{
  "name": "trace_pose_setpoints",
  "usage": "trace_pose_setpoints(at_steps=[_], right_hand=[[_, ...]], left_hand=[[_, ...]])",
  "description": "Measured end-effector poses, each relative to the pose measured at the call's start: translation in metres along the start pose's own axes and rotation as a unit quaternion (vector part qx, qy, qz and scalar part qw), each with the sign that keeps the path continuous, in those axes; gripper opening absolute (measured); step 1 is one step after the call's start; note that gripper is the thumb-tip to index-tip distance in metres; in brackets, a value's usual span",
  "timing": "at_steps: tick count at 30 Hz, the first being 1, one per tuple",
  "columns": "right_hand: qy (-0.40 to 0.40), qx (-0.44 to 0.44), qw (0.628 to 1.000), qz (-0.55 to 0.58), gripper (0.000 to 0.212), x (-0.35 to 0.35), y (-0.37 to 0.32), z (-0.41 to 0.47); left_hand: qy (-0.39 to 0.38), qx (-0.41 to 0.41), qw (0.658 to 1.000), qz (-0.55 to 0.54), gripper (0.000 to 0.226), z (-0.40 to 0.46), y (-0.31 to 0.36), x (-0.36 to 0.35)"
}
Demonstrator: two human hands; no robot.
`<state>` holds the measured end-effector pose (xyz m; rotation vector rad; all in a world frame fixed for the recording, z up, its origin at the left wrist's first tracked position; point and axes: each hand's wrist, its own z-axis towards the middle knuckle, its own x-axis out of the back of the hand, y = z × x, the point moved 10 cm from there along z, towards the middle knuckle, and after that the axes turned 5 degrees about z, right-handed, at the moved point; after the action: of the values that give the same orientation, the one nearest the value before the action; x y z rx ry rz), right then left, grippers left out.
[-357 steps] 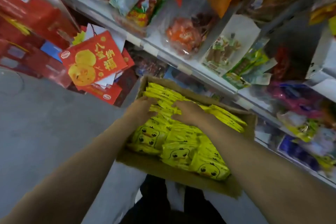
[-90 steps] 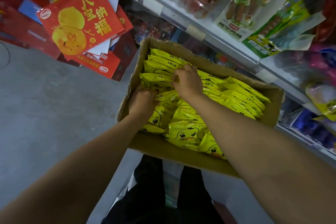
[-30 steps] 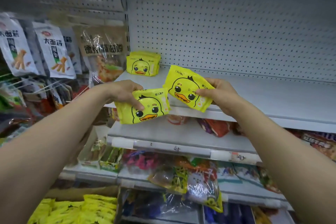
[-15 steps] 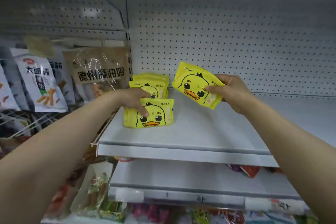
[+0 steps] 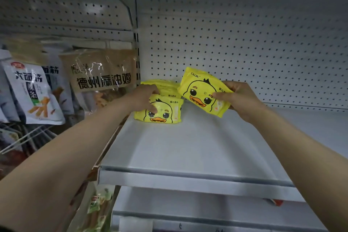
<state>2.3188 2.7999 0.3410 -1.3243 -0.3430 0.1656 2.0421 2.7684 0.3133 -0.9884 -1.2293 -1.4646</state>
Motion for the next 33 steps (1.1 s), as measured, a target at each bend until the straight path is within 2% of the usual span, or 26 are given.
trace_pose_setpoints(at_steps=[7,13,19,25,29,33], right_hand=[[-0.004,0.0,1.0,-0.003,0.027,-0.006,0.002,0.013],[-0.007,-0.004,1.0,-0.004,0.032,-0.011,0.003,0.016],[-0.015,-0.009,1.0,-0.008,0.033,-0.023,0.001,0.016],[-0.074,-0.006,0.996,-0.049,0.03,-0.064,-0.006,0.019],[-0.12,0.012,0.99,-0.069,0.028,-0.109,-0.003,0.019],[-0.148,0.03,0.983,-0.107,0.029,-0.151,0.012,0.019]], left_hand=[[0.061,-0.013,0.995,0.077,0.068,0.006,-0.007,0.008],[0.066,-0.009,0.995,0.073,0.072,0.008,-0.012,0.006],[0.1,-0.006,0.995,0.03,0.074,0.0,-0.023,0.008],[0.232,-0.016,0.969,-0.08,0.077,-0.034,-0.03,0.056],[0.204,-0.037,0.975,-0.082,0.086,-0.05,-0.02,0.067],[0.17,-0.052,0.983,-0.054,0.081,-0.06,-0.019,0.059]])
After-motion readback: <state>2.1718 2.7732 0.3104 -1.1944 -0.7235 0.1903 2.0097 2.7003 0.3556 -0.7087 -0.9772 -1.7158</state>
